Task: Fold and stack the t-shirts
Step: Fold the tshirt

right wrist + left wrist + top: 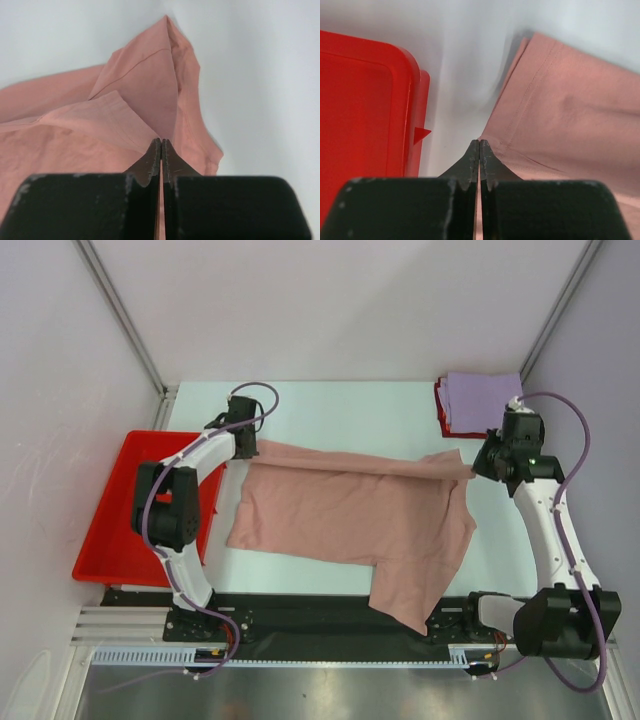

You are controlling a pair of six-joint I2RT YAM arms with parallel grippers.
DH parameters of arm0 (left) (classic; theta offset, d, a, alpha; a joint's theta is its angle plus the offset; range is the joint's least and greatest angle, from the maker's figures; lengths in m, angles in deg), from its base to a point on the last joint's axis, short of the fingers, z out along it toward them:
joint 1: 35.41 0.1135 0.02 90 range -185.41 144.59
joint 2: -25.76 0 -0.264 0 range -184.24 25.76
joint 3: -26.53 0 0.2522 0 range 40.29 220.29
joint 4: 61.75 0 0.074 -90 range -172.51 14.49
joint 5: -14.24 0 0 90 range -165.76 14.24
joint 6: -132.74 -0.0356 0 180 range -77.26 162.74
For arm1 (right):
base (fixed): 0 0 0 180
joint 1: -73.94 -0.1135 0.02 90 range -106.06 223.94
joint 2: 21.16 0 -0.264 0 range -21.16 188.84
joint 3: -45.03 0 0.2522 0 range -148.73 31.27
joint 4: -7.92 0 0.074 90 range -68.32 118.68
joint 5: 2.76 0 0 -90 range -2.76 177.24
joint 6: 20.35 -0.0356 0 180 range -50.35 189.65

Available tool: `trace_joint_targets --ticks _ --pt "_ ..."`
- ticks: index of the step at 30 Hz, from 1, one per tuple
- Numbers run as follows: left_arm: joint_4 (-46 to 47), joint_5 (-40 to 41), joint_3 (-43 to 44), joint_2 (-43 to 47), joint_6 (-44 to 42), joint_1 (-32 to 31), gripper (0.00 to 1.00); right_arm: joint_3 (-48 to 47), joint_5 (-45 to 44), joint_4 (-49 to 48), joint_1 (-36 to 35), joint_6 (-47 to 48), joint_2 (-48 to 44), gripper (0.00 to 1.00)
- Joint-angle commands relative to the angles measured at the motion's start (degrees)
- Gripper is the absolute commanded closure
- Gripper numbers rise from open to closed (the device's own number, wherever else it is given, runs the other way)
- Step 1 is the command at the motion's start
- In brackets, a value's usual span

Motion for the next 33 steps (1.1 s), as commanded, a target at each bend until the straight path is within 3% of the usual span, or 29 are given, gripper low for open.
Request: trace_joint_targets --ticks 1,9,21,28,31,32,33 --pt "0.5 -0.24 -0.31 3.01 0.74 0.32 1.0 2.99 1.32 4.34 0.25 -2.5 -3.74 1.0" --pt "0.14 -1.13 -0.48 1.78 0.47 -0.82 1.0 9.68 1.49 6.02 0.25 -5.4 -5.78 1.0" --pt "1.28 -0.69 -4.96 3.62 1.53 -2.31 1.0 10.74 -3.16 7.33 0.69 -6.1 -1.82 1.0" --pt "0.85 0.1 -6.63 4.32 2.05 -2.49 1.0 10.21 -1.32 9.35 1.92 -6.72 -1.29 1.0" --pt "1.02 -0.16 -7.33 5.2 2.32 -2.49 1.0 9.86 -1.49 11.55 1.92 -7.86 -1.73 0.98" --pt "1.46 -0.16 -7.95 5.55 2.58 -2.49 0.99 9.6 -0.71 11.81 2.01 -8.04 -1.82 0.94" --pt "1.38 0.54 -7.95 6.07 2.58 -2.49 0.95 9.42 0.08 12.43 2.01 -8.22 -1.99 0.82"
